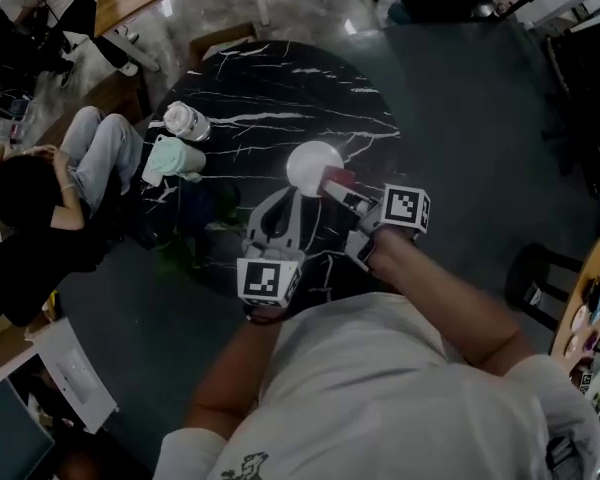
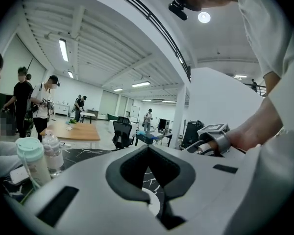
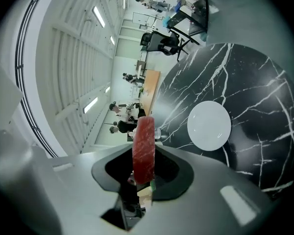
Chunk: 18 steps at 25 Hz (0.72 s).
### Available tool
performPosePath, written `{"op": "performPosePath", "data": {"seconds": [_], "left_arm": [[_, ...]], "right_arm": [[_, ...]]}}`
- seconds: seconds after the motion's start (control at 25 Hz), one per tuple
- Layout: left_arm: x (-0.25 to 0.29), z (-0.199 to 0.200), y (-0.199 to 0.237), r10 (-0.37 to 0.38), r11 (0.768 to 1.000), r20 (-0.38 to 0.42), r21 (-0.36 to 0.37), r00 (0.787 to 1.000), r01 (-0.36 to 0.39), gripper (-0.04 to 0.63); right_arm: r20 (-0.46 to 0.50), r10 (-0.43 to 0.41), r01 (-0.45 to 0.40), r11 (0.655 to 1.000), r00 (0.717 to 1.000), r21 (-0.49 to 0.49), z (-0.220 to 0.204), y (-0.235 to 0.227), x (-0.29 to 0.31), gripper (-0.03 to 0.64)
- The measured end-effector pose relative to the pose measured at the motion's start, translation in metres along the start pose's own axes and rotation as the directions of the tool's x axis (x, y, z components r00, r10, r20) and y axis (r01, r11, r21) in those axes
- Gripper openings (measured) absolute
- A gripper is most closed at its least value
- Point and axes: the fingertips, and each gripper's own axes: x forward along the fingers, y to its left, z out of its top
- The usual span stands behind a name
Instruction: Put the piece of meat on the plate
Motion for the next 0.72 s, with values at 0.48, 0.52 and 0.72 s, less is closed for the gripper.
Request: {"op": "performPosePath", "data": {"seconds": [0.48,0.52,0.72], "left_arm": [[0.037,-0.061,0.054,0.139,0.986,-0.057,-0.080,0.989,-0.143,0.005],[0.038,-0.067,0.058,0.147,0.984,-0.060,-0.090,0.987,-0.152,0.005],[0.043,-0.088,0.065,0.163,0.978,-0.084,-0.114,0.983,-0.172,0.005]], "right_arm": [[-0.127,-0.160,0.152,0.986,0.979,-0.072,0.031,-0.104,0.076,0.086],[-0.146,-0.184,0.172,0.981,0.972,-0.090,0.030,-0.114,0.080,0.087],[-0.200,-0.272,0.246,0.958,0.941,-0.145,0.027,-0.151,0.094,0.087]]}}
